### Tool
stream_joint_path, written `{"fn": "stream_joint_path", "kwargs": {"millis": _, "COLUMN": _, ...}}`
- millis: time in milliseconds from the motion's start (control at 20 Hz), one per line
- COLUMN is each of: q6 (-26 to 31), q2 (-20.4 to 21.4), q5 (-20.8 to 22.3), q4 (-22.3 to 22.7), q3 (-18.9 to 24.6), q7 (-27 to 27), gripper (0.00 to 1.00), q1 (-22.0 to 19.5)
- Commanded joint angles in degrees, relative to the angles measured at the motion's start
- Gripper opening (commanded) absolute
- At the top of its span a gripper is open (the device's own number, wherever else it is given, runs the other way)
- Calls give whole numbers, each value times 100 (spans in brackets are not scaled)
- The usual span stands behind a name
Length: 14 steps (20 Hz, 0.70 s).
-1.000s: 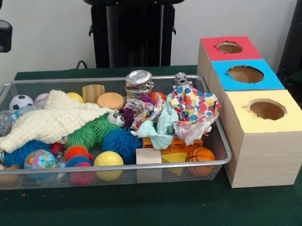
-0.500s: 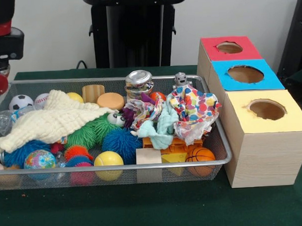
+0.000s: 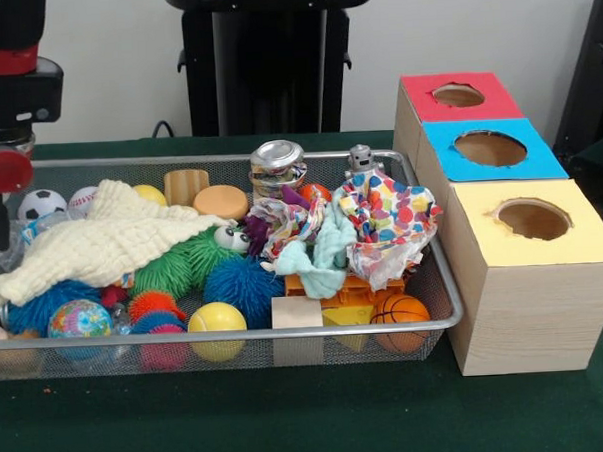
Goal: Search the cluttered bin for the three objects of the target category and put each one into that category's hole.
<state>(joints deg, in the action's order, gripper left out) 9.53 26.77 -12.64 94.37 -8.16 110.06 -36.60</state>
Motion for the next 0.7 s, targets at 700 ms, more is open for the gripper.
{"fn": "stream_joint_path", "kwargs": {"millis": 700, "q6": -1101, "q2": -490, "q5": -325, "q4": 734, "q3": 107, "q7": 1558, "gripper": 100, "q1": 155}}
